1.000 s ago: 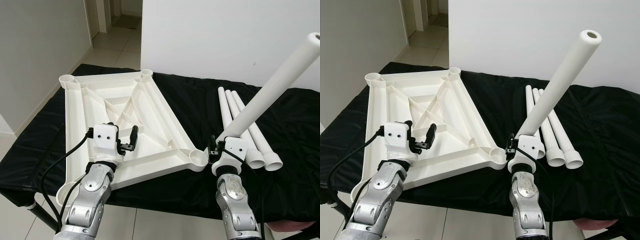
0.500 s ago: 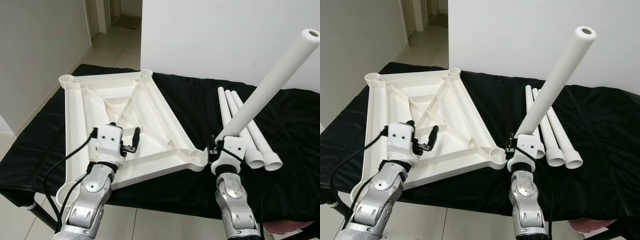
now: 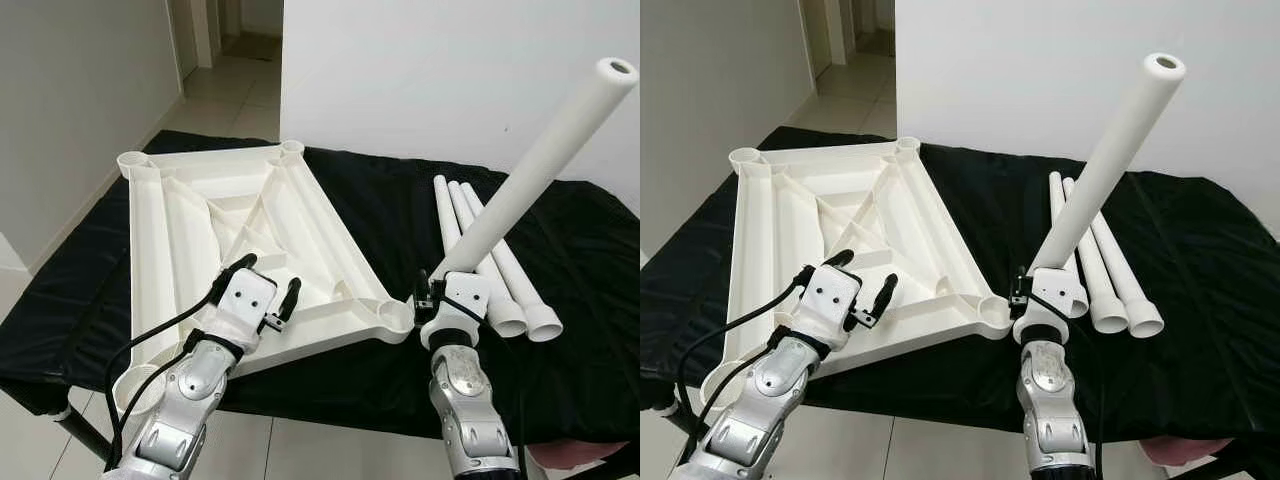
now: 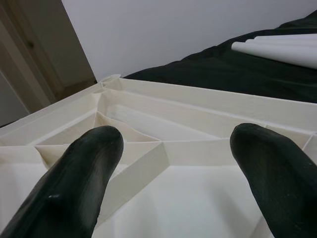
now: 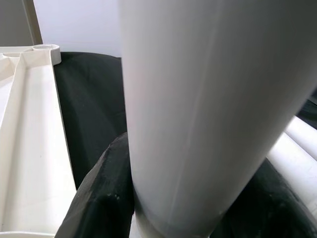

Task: Building children table

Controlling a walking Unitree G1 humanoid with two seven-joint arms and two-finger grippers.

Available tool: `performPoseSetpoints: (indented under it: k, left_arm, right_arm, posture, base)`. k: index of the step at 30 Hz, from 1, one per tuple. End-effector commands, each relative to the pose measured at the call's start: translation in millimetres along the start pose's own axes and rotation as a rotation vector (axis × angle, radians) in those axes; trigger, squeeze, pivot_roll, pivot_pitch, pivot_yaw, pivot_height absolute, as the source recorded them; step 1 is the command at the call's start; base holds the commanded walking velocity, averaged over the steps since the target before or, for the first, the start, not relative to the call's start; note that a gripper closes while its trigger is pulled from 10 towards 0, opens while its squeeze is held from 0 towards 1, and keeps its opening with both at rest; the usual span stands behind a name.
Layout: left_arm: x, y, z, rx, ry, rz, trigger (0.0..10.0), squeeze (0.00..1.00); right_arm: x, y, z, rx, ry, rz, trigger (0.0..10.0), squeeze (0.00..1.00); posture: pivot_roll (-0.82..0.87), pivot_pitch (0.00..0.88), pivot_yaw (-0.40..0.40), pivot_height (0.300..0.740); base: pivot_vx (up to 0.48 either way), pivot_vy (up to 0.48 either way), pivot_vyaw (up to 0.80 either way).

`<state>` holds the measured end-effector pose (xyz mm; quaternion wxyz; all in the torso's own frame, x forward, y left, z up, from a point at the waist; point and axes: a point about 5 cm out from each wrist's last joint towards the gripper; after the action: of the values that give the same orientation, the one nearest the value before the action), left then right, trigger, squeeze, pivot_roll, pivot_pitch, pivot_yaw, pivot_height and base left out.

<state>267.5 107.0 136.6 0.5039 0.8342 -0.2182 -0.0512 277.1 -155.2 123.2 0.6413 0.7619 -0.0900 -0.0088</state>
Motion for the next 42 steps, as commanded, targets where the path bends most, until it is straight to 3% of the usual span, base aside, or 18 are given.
performPoseSetpoints:
  k: [1, 30, 42]
  left_arm:
    - [0.9, -1.2, 1.8, 0.016, -0.018, 0.002, 10.0, 0.00]
    - [2.5, 0.8, 1.5, -0.015, 0.000, 0.016, 10.0, 0.00]
    - [2.8, 2.0, 0.4, -0.017, 0.005, 0.019, 10.0, 0.00]
  right_arm:
    - [-1.6, -9.7, -1.8, -0.001, 0.011, -0.052, 10.0, 0.00]
    - [5.1, -9.2, 3.2, -0.021, 0.016, -0.054, 10.0, 0.00]
    - [17.0, -18.8, 20.1, -0.019, -0.021, -0.088, 10.0, 0.00]
  posture:
    - [0.01, 0.000, -0.041, 0.740]
    - [0.01, 0.000, -0.053, 0.740]
    - [0.01, 0.000, -0.048, 0.740]
  base:
    - [0.000, 0.000, 0.00]
    - [0.000, 0.000, 0.00]
    - [0.000, 0.000, 0.00]
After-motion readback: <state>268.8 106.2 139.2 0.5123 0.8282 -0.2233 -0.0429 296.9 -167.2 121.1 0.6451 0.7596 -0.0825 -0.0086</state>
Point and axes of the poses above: a point about 5 cm out from each wrist's last joint towards the gripper, its own x axis pointing out of the wrist towards the gripper, its own y axis along the axis of the wrist's last joint, z = x × y, and after that the axes turned 10 degrees about x, right-handed
